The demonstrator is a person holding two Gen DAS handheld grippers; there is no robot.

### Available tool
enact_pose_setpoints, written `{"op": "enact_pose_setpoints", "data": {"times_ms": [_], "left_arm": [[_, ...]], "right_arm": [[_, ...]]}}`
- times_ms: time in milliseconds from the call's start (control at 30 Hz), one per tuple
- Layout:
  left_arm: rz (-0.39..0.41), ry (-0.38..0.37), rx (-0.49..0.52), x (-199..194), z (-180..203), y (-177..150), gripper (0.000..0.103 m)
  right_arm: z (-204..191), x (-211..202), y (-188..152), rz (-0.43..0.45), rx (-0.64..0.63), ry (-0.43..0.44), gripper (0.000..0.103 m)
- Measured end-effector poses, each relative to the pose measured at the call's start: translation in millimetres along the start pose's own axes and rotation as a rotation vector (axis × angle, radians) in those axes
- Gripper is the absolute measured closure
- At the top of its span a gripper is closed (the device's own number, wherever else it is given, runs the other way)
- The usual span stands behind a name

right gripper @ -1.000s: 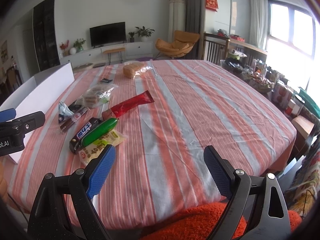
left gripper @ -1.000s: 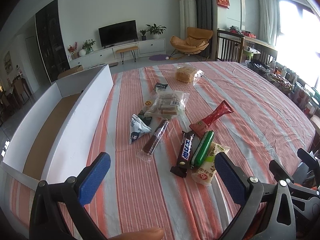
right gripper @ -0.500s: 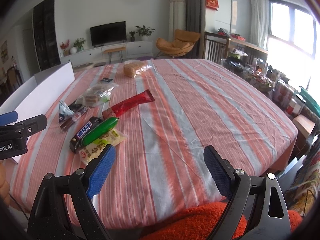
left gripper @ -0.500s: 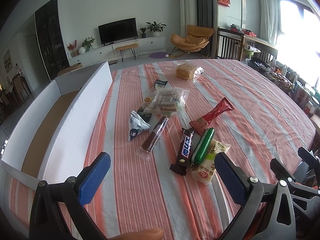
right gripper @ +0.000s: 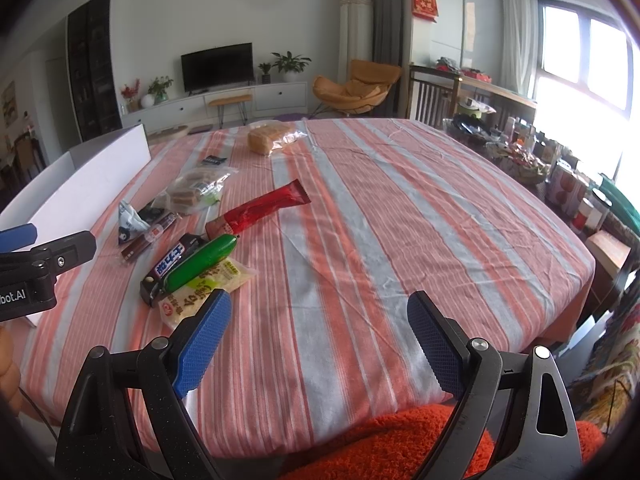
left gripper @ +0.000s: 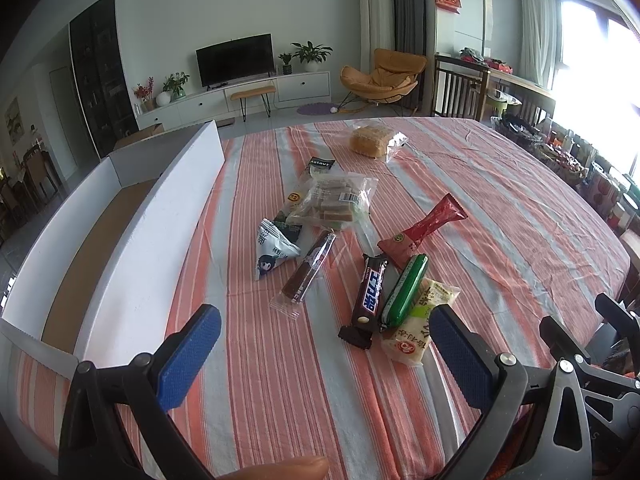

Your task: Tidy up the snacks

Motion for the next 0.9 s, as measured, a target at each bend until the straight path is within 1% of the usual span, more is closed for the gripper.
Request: {"op": "enact_pose_setpoints", "data": {"times_ms": [900], "left_arm": [[-0.002,-0.003,-0.005,-1.0,-0.3,-0.1,0.0]], "right_arm": [[-0.2,-0.5,0.4,0.0,0.001,0.001,0.011]]}}
Point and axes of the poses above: each gripper's, at about its wrist camera, not at the fingertips, and x roughly the way its jaws point, z to its right, y to its top, the point moved 10 cm from there along x, roughly the way its jaws point, and after that the axes turned 2 degrees about -x, right-handed, at the moved point
